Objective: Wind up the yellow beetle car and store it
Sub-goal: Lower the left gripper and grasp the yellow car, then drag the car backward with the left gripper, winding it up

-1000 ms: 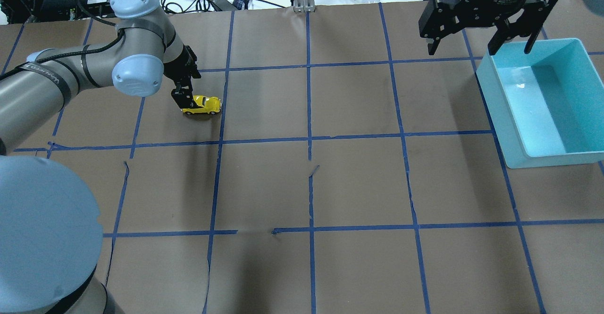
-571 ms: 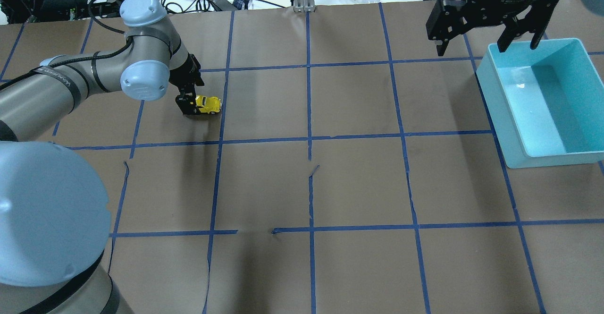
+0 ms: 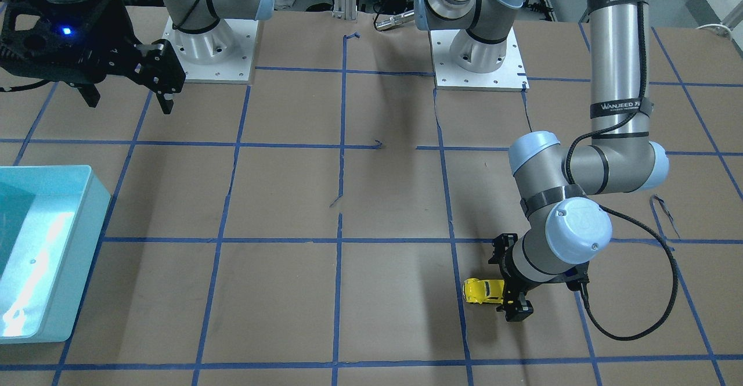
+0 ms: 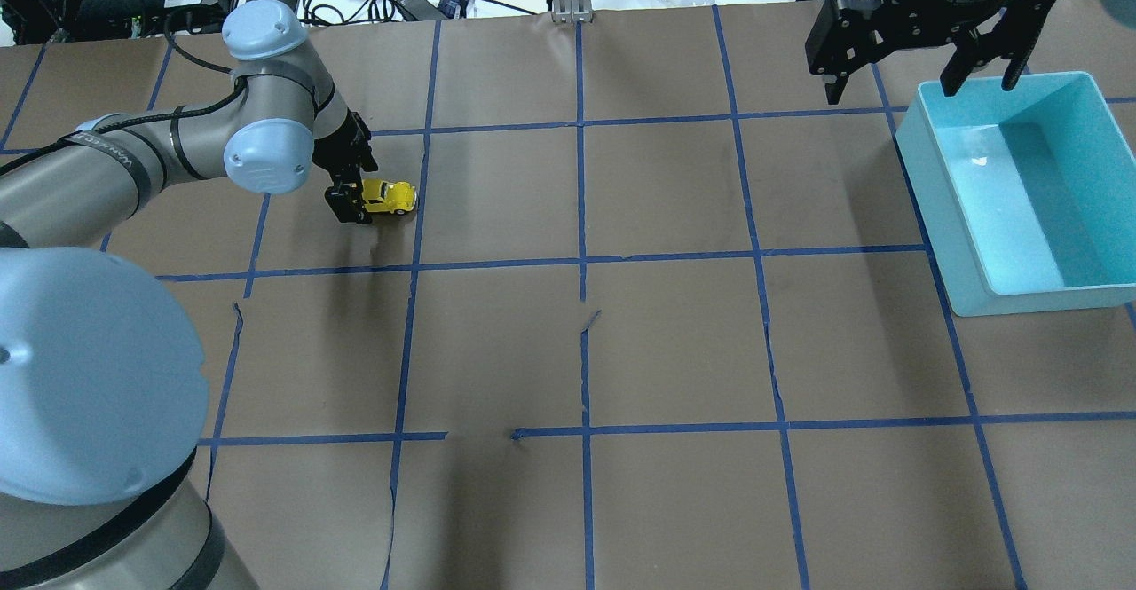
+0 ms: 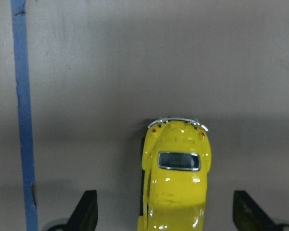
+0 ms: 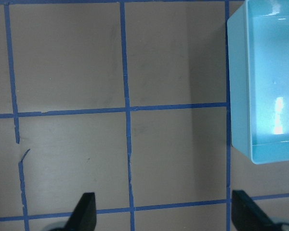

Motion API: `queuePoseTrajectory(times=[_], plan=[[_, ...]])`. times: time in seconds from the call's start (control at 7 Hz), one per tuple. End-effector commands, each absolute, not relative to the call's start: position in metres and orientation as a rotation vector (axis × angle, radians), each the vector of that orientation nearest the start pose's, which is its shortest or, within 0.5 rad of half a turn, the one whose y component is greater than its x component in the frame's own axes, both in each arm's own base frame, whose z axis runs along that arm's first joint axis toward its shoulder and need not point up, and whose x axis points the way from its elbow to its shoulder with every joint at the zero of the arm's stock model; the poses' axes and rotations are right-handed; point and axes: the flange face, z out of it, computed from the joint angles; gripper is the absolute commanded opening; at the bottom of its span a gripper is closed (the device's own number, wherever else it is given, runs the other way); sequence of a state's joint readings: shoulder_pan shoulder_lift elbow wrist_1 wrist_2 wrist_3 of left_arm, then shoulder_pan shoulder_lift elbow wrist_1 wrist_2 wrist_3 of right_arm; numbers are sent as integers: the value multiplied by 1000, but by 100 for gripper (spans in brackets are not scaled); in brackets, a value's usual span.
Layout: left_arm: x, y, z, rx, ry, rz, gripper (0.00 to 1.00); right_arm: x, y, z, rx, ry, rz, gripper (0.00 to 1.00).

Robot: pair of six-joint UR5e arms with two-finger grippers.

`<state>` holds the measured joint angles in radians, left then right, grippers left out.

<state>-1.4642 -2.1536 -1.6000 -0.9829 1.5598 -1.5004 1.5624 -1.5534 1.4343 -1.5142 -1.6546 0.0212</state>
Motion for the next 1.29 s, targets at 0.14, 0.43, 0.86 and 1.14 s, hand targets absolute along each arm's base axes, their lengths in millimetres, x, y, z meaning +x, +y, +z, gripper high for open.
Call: queuePoseTrajectory(times=[0.14, 0.43, 0.86, 1.14], plan=[[-65, -663, 194, -2293, 2153, 41, 0, 121, -502, 542, 49, 3222, -105, 100], [-67, -665, 201, -2315, 2177, 37, 0, 121, -501, 542, 61, 3221, -105, 100], [-92, -664, 232, -2418, 2256, 145, 0, 121, -502, 540, 56, 3220, -98, 100], [-125, -656, 229, -2374, 2310, 197, 0, 122, -501, 541, 56, 3219, -100, 100]])
